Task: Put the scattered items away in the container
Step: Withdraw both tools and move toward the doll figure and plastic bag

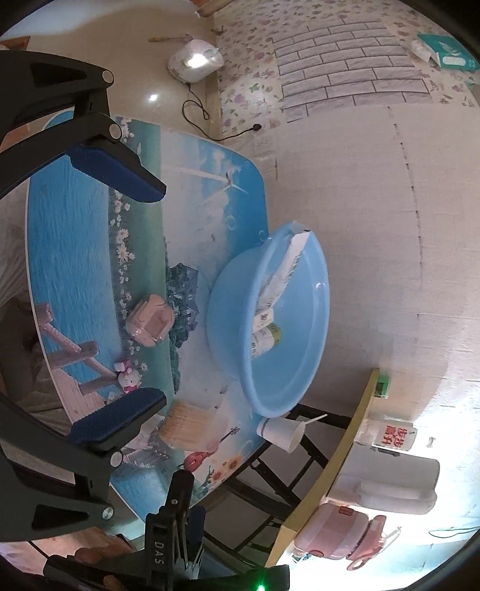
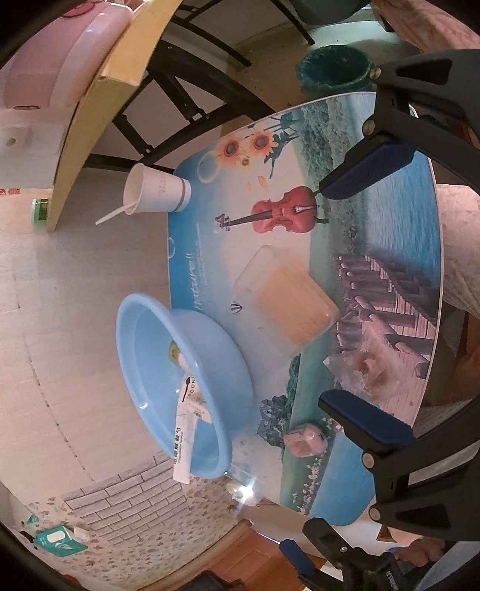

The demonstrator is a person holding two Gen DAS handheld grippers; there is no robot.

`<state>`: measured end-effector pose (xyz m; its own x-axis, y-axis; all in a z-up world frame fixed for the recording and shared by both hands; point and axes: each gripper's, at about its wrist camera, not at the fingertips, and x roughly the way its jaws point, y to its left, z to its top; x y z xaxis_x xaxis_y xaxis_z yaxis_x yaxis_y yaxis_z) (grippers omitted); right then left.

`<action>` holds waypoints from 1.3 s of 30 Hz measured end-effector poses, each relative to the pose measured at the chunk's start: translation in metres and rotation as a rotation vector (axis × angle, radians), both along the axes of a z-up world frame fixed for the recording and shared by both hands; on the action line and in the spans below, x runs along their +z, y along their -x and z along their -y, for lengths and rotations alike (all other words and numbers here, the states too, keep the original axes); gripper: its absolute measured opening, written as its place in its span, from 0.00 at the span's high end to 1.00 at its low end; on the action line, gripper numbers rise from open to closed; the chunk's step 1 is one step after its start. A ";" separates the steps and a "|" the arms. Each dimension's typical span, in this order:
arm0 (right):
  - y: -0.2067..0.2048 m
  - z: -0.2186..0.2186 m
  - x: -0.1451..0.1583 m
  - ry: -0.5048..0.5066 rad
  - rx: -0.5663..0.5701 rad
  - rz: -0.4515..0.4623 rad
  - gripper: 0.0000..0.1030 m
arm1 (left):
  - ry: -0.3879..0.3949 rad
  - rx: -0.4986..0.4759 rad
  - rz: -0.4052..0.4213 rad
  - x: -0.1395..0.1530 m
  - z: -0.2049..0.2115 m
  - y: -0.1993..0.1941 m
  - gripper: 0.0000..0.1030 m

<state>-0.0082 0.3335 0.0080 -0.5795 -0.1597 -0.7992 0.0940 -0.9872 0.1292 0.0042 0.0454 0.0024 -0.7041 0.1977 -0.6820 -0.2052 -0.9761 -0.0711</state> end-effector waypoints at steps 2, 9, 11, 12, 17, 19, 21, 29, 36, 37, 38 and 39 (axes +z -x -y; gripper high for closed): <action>0.001 -0.001 -0.005 0.006 -0.001 0.011 0.00 | 0.003 -0.003 0.022 -0.007 -0.001 0.002 0.02; -0.013 0.014 -0.024 0.040 0.064 0.057 0.00 | -0.007 -0.039 0.074 -0.027 -0.010 -0.003 0.02; -0.019 0.023 -0.029 0.015 0.097 0.062 0.00 | 0.001 -0.051 0.081 -0.032 -0.015 -0.006 0.02; -0.021 0.028 -0.032 -0.001 0.111 0.065 0.00 | 0.002 -0.055 0.083 -0.034 -0.016 -0.007 0.02; -0.024 0.041 -0.043 -0.012 0.164 0.083 0.08 | -0.014 -0.061 0.103 -0.044 -0.021 -0.010 0.02; -0.024 0.045 -0.046 -0.019 0.183 0.089 0.08 | -0.017 -0.061 0.112 -0.047 -0.022 -0.009 0.02; -0.023 0.048 -0.048 -0.017 0.202 0.089 0.13 | -0.019 -0.062 0.119 -0.049 -0.024 -0.007 0.02; -0.016 0.053 -0.060 -0.018 0.247 0.096 0.20 | -0.033 -0.054 0.138 -0.056 -0.028 0.000 0.02; -0.015 0.060 -0.063 -0.053 0.308 0.049 0.37 | -0.049 -0.048 0.169 -0.065 -0.031 0.005 0.04; -0.014 0.059 -0.063 -0.048 0.311 0.047 0.37 | -0.046 -0.044 0.169 -0.065 -0.031 0.006 0.04; -0.014 0.058 -0.062 -0.042 0.313 0.047 0.38 | -0.042 -0.042 0.169 -0.065 -0.032 0.006 0.05; -0.014 0.057 -0.062 -0.036 0.316 0.046 0.38 | -0.039 -0.041 0.169 -0.066 -0.033 0.007 0.05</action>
<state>0.0061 0.2769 -0.0542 -0.4691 -0.2968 -0.8318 0.3911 -0.9143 0.1057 -0.0026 0.0786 -0.0632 -0.5709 0.2522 -0.7813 -0.2267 -0.9631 -0.1452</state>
